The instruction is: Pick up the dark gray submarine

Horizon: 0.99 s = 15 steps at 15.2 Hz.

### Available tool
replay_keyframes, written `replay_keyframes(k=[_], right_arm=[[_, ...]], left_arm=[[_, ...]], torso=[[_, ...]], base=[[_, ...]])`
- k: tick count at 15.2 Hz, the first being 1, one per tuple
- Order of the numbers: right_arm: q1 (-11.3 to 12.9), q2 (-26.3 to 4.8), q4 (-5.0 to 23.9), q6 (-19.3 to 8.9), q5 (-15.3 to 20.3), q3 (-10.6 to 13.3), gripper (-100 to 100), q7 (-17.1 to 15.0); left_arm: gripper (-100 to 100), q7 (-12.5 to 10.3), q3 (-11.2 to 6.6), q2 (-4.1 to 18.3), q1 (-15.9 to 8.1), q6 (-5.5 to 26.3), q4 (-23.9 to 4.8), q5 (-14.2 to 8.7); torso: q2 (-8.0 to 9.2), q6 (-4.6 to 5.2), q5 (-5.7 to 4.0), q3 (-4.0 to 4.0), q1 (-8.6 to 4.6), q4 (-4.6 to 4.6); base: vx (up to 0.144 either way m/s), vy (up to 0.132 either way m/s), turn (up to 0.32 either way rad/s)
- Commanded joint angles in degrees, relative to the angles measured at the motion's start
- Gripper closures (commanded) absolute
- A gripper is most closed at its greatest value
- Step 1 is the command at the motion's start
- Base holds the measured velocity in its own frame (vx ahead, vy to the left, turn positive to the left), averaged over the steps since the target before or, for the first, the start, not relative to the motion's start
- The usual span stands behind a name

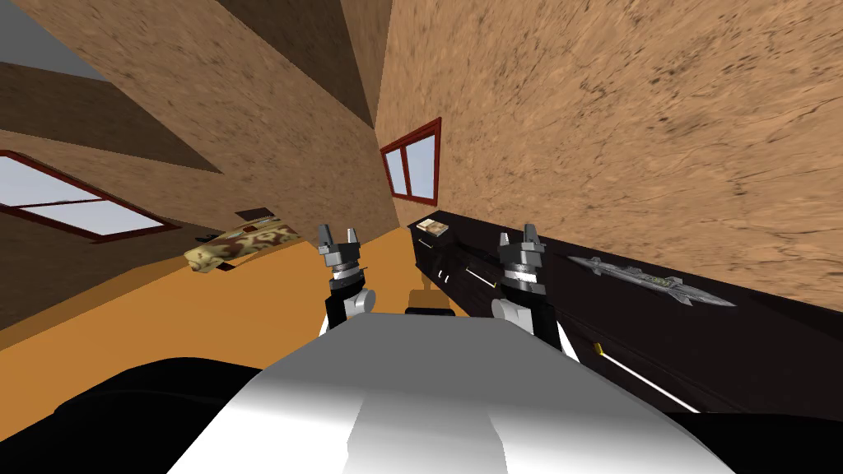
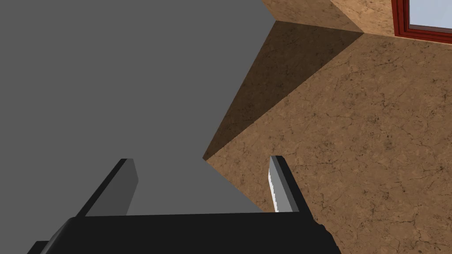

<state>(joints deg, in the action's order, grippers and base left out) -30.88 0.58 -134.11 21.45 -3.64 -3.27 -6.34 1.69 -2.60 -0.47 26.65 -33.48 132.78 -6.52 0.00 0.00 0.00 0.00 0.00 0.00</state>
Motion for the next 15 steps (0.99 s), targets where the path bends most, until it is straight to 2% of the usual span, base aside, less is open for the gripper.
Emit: replay_keyframes(k=[1,2,4,6,7,9,12,14,15], right_arm=[[-0.5,-2.6,0.3,-0.1,0.3,-0.3,-100,0.3],[-0.5,-2.6,0.3,-0.1,0.3,-0.3,-100,0.3],[-1.6,-5.8,1.1,-0.5,1.0,-0.9,-100,0.9],[-2.4,-8.0,1.7,-0.7,1.5,-1.4,-100,1.4],[-2.4,-8.2,1.7,-0.7,1.5,-1.4,-100,1.4],[-4.4,-11.4,3.0,-1.3,2.8,-2.5,-100,2.5],[-5.5,-13.9,3.8,-1.7,3.5,-3.1,-100,3.2],[-8.2,-17.2,5.7,-2.5,5.2,-4.6,-100,4.7],[-8.2,-17.7,5.7,-2.5,5.2,-4.6,-100,4.7]], left_arm=[[0,0.0,0.00,0.0,0.0,0.0,0.0,0.0],[0,0.0,0.00,0.0,0.0,0.0,0.0,0.0],[0,0.0,0.00,0.0,0.0,0.0,0.0,0.0],[0,0.0,0.00,0.0,0.0,0.0,0.0,0.0],[0,0.0,0.00,0.0,0.0,0.0,0.0,0.0],[0,0.0,0.00,0.0,0.0,0.0,0.0,0.0],[0,0.0,0.00,0.0,0.0,0.0,0.0,0.0],[0,0.0,0.00,0.0,0.0,0.0,0.0,0.0],[0,0.0,0.01,0.0,0.0,0.0,0.0,0.0]], torso=[[0.00,0.00,0.00,0.00,0.00,0.00],[-0.01,0.00,0.00,-0.01,0.00,0.00],[-0.05,0.00,0.01,-0.03,0.04,-0.01],[-0.10,0.00,0.02,-0.06,0.08,-0.02],[-0.12,0.00,0.02,-0.07,0.11,-0.03],[-0.13,0.00,0.03,-0.08,0.13,-0.03],[-0.19,0.00,0.05,-0.11,0.20,-0.04],[-0.24,-0.01,0.04,-0.14,0.18,-0.05],[-0.27,0.00,0.05,-0.16,0.22,-0.06]], base=[[0.007,0.007,0.010],[0.012,0.013,0.010],[0.025,0.021,0.016],[0.031,0.033,0.017],[0.031,0.036,0.012],[0.039,0.048,0.031],[0.050,0.054,0.022],[0.069,0.056,0.041],[0.063,0.058,0.036]])
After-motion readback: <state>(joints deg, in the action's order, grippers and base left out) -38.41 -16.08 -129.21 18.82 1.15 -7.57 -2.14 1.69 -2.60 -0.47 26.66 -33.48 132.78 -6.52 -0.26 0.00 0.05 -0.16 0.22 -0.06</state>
